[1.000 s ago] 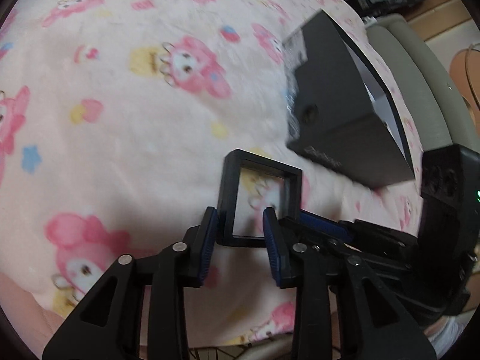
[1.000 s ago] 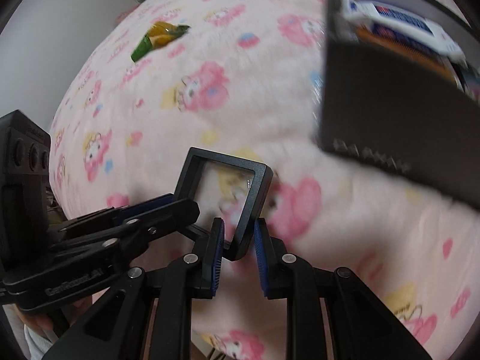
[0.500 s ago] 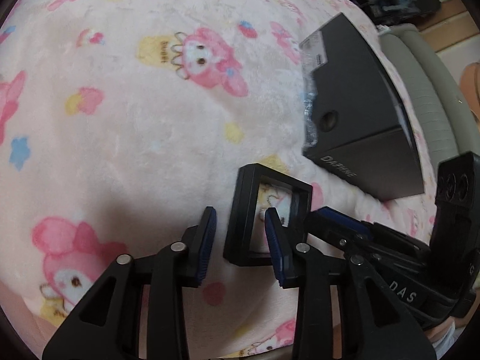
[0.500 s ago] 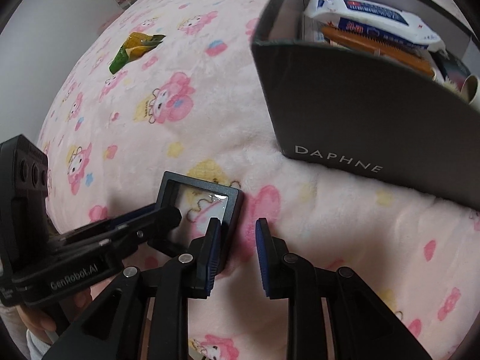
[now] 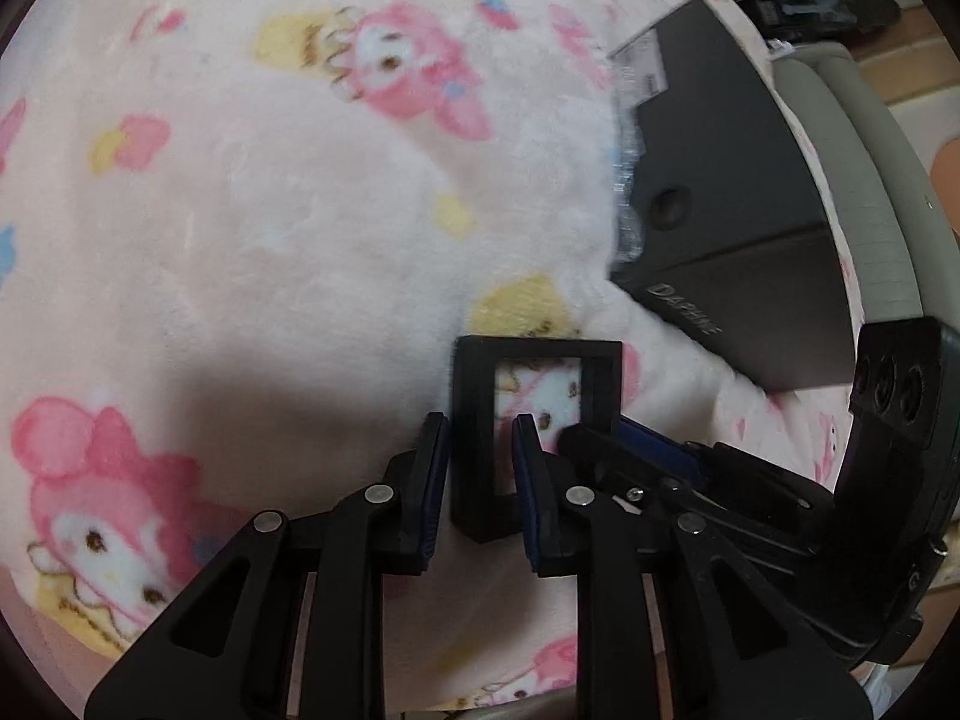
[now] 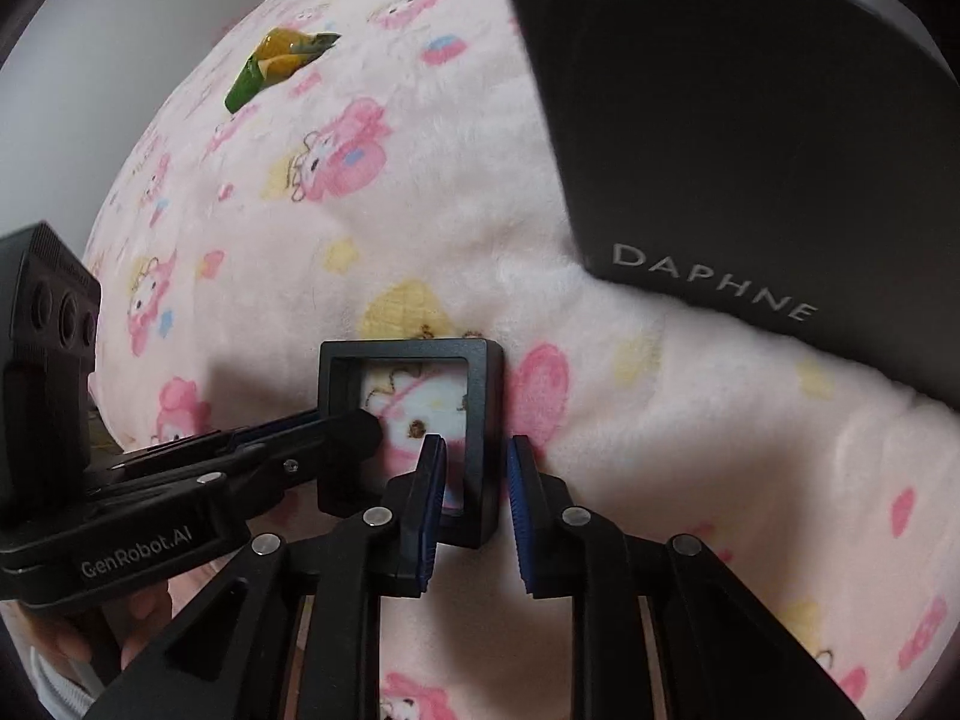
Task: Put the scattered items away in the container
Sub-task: 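Lift the black frame with both grippers and carry it over the box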
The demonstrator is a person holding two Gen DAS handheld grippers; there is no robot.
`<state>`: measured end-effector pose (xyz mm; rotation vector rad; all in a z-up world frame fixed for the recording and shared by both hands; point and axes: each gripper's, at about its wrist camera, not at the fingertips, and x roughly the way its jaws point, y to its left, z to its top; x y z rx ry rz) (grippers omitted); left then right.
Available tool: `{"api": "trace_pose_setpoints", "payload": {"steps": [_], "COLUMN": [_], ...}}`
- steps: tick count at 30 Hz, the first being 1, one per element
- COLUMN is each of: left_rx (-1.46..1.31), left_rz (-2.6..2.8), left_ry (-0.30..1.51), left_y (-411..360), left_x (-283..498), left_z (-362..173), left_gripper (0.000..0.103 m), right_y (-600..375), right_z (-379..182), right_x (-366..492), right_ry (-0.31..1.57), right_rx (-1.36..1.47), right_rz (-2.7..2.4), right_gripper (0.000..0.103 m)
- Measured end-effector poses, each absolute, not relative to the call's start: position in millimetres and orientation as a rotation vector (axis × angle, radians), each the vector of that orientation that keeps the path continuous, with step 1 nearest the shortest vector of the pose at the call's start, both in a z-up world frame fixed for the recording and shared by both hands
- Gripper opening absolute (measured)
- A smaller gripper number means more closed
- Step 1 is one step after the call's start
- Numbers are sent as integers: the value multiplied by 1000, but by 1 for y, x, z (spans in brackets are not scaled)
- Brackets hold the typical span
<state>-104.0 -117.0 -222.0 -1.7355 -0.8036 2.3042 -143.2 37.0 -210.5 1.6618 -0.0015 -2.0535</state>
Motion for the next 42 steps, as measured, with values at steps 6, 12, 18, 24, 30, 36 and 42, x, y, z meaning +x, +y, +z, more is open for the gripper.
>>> {"api": "trace_pose_setpoints", "payload": {"steps": [6,12,18,24,30,36,42], "left_rx": [-1641,-1517,-1431,-1394,-1416,-1403,-1410], "left_rz": [2346,2393,2382,2326,2248,2240,2250], "left_ry": [-714,-599,-507,-422,-352,-269,-229], "left_y": [-103,-71,-35,16,68,114,138], "left_x": [-90,-92,-113,-150,-195,-230,-262], "left_z": [-181,-130,-93,-80,-84,-81,-86], "left_gripper": [21,20,20,21,20,21,21], "right_y": [50,76,113,167,215,258,285], "right_z": [-170,-121,-88,-70,-65,-62,-63], "right_x": [-130,-122,-130,-147,-174,-204,-235], "right_ry": [-32,-85,-171,-242,-287,-327,-340], "right_rx": [1552,1434,1330,1280,1273,1273,1279], "right_rz": [-2067,-2145,-2252,-2379,-2463,-2528,-2569], "right_gripper": [18,18,18,18,18,18,19]}}
